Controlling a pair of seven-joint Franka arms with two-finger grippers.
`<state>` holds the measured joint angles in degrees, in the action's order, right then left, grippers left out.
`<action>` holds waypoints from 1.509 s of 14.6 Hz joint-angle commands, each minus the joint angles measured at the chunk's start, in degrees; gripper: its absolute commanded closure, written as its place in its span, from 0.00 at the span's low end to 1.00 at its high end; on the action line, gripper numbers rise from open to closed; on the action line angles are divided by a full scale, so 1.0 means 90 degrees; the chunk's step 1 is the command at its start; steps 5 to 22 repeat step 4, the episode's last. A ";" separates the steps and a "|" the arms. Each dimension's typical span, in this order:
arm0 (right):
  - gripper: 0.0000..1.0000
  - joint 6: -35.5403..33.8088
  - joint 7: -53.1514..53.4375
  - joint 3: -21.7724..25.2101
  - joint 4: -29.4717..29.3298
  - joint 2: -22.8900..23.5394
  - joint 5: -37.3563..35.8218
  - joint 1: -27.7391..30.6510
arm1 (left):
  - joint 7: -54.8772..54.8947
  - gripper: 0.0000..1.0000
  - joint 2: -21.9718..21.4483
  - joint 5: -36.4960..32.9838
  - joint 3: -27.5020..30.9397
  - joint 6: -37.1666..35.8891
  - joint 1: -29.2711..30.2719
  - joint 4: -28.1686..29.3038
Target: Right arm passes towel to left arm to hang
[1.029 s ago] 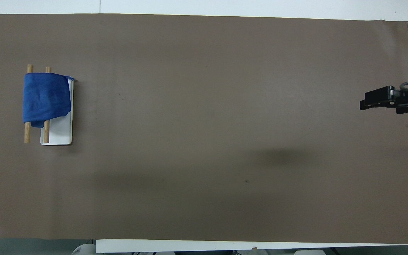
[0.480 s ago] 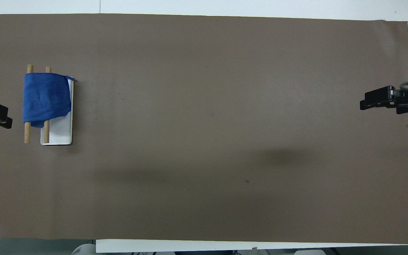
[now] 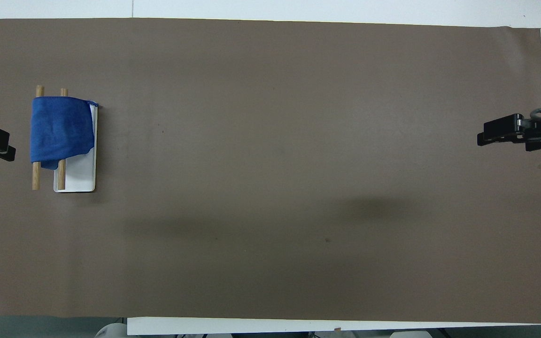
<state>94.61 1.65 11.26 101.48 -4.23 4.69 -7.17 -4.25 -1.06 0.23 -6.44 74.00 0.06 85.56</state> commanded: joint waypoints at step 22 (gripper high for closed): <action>0.00 -0.0054 0.0012 -0.0011 0.0024 -0.0028 -0.0121 -0.0014 | -0.0065 0.00 0.0049 0.0082 0.0081 0.0332 -0.0124 -0.0122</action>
